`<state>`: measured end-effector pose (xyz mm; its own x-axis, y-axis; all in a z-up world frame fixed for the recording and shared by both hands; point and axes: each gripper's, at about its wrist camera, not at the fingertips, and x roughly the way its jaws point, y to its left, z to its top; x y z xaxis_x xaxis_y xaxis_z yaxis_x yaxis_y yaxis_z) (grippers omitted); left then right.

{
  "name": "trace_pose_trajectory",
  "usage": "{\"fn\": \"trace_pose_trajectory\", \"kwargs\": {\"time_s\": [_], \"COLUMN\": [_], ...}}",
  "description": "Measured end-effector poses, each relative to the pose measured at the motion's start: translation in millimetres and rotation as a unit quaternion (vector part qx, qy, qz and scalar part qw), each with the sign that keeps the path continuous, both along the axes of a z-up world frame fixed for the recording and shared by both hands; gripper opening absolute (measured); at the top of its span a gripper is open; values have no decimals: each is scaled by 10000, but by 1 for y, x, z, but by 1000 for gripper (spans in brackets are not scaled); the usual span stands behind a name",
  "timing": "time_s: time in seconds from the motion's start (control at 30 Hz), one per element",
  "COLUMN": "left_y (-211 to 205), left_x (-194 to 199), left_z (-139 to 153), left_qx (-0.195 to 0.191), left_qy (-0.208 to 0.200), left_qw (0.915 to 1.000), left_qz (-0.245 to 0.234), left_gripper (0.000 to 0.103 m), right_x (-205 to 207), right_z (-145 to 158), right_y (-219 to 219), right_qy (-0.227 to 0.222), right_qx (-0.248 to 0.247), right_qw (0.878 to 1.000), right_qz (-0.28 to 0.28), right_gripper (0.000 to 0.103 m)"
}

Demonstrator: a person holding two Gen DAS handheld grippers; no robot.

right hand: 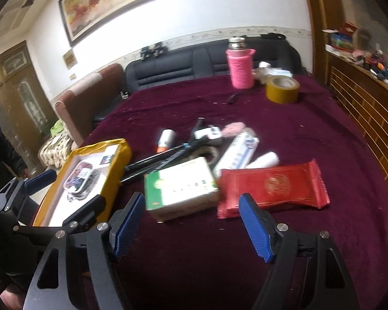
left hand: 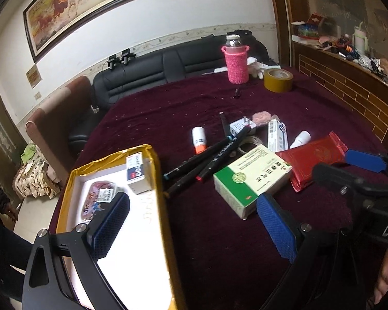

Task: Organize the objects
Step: 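Move the left tool to the green-and-white medicine box and grasp it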

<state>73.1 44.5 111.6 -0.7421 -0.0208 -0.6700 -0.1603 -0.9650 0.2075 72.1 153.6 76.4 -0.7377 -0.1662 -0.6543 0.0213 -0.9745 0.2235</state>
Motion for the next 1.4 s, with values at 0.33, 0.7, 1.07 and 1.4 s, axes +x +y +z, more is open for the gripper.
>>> {"fn": "trace_pose_trajectory", "kwargs": {"time_s": [0.33,0.7,1.07,1.4], "left_y": [19,46,83,97], "left_x": [-37,-101,-57,-48], "left_z": [-30,-66,-75,-95], "left_qx": [-153,358,469,-262], "left_qy": [-402,-939,-1807,-1409], "left_qw": [9990,9916,9545,9716], "left_qz": [-79,-812,-2327,-1881], "left_gripper": [98,100,100,96], "right_x": [-12,-27,-28,-13], "right_z": [-27,-63,-68,-64], "right_y": [61,116,129,159], "right_qy": [-138,-327,-323,-343], "right_qx": [-395,-910,-1152,-1144], "right_qw": [9976,9888,9863,9809], "right_qz": [-551,-1139,-1133,-1539], "right_gripper": [79,79,79,79]}}
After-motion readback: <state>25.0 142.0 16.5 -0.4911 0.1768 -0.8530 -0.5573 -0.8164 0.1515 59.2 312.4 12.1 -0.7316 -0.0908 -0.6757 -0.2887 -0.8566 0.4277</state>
